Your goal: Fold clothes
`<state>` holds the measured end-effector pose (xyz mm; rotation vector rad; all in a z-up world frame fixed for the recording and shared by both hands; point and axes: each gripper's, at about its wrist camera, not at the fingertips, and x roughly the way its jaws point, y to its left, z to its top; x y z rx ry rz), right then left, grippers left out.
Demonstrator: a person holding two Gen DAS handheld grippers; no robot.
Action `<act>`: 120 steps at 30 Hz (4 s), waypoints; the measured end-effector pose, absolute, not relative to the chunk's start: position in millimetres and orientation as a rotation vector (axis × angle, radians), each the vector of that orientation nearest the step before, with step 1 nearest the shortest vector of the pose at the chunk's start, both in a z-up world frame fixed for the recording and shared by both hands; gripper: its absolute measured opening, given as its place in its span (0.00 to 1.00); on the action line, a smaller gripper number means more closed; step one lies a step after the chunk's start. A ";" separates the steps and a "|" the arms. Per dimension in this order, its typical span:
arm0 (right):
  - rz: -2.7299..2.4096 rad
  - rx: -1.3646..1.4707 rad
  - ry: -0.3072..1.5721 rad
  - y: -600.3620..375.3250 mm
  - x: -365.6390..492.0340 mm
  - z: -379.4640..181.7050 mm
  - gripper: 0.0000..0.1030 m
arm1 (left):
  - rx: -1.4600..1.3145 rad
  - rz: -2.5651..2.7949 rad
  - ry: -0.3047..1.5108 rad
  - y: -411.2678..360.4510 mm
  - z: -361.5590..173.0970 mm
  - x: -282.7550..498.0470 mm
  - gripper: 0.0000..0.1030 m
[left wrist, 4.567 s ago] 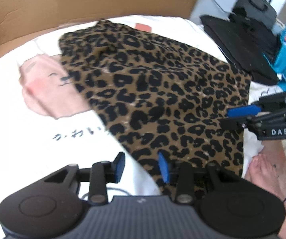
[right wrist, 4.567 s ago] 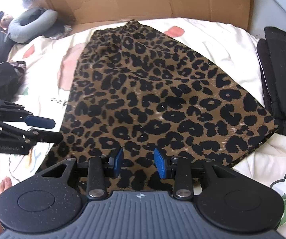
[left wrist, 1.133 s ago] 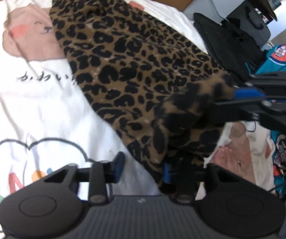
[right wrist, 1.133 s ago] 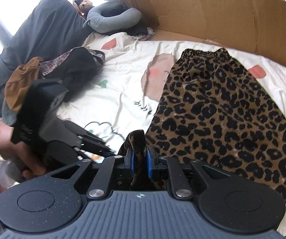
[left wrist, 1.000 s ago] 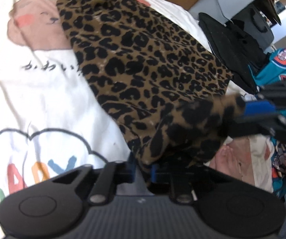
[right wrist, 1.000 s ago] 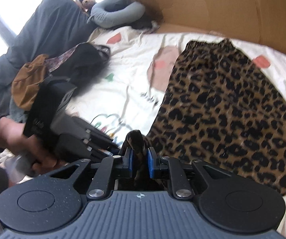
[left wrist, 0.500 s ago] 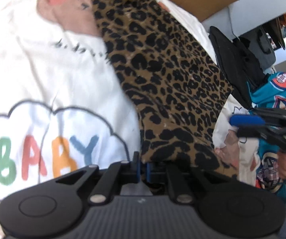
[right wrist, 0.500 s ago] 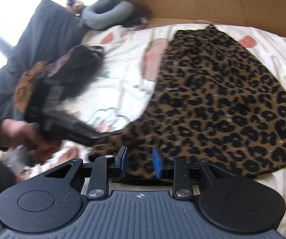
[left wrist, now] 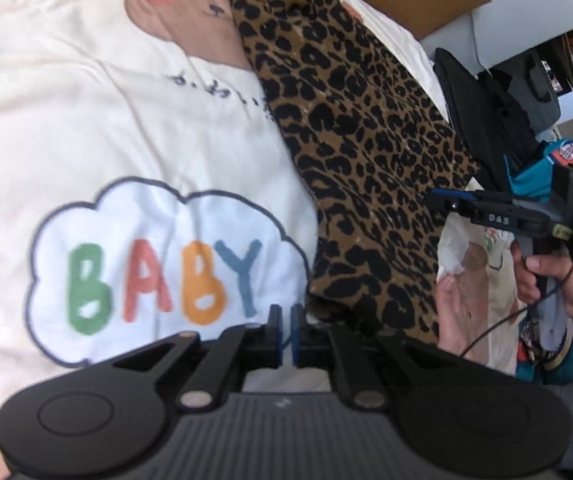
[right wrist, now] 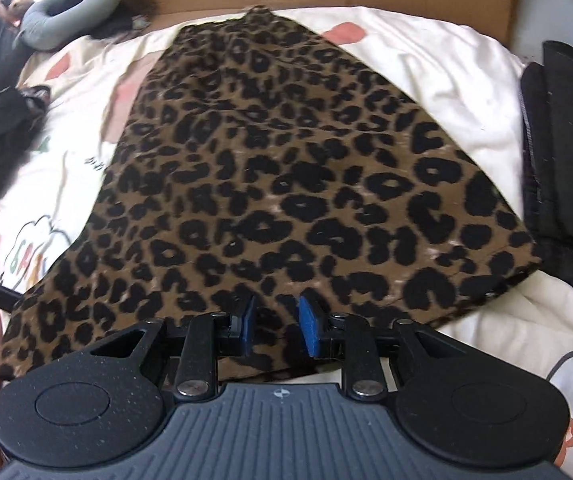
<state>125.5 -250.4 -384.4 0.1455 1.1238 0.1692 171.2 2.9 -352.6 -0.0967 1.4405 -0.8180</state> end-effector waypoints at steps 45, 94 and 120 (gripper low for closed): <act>-0.119 0.197 1.005 -322.1 129.6 -374.4 0.12 | 0.064 -0.979 1.372 -42.4 -344.6 157.4 0.27; -0.174 0.153 0.978 -340.4 127.6 -383.5 0.15 | -0.490 -0.925 1.485 -18.7 -406.6 146.6 0.29; -0.175 0.242 0.958 -350.6 125.0 -385.3 0.15 | -0.593 -0.851 1.572 -25.9 -432.9 132.6 0.10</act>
